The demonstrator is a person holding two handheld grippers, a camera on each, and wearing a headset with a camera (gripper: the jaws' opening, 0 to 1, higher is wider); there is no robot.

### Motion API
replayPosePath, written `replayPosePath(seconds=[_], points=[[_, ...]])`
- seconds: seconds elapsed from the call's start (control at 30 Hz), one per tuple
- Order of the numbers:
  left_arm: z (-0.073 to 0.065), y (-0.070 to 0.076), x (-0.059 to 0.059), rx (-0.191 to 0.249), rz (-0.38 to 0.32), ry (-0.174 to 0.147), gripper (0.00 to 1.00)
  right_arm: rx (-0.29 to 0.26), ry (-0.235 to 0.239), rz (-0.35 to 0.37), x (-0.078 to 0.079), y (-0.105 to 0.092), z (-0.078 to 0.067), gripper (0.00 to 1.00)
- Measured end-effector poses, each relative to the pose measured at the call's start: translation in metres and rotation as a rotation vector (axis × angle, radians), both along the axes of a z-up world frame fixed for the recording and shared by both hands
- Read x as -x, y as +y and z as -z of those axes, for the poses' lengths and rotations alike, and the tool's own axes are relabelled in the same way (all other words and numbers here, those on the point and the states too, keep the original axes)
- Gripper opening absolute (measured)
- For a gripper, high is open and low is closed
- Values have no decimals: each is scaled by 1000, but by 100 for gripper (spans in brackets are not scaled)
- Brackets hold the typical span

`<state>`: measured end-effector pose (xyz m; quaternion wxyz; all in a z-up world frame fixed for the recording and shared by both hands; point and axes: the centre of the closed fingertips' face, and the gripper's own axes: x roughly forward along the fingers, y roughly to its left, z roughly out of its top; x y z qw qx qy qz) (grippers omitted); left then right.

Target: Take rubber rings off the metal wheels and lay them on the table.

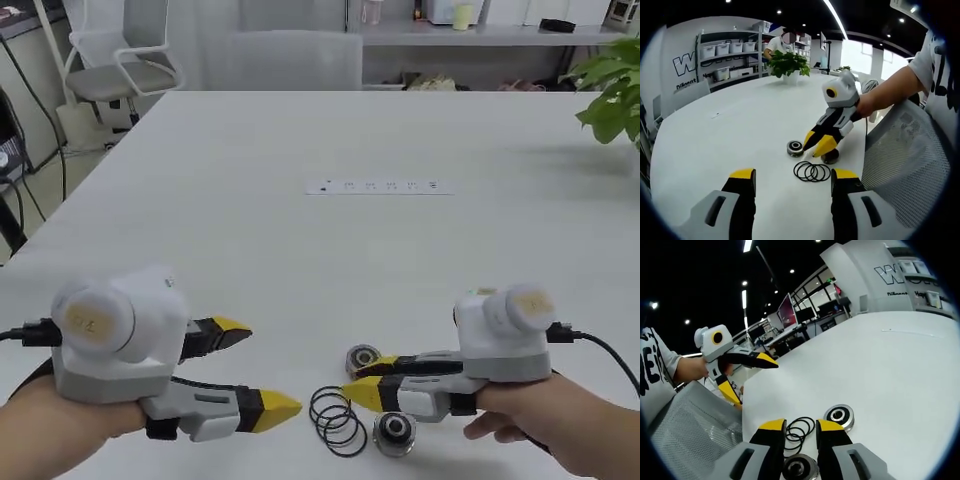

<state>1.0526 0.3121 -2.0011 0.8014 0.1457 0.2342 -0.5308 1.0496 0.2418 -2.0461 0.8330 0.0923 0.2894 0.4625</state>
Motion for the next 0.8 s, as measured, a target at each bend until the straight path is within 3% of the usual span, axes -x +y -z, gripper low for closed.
replayPosePath(seconds=[0.33,0.8], points=[[-7,0,3,10,3,-6,59,-26,-65,45,-4,-13,-28,30],[-20,2,5,32,-6,-19,61,22,-162,64,10,-34,-50,49]])
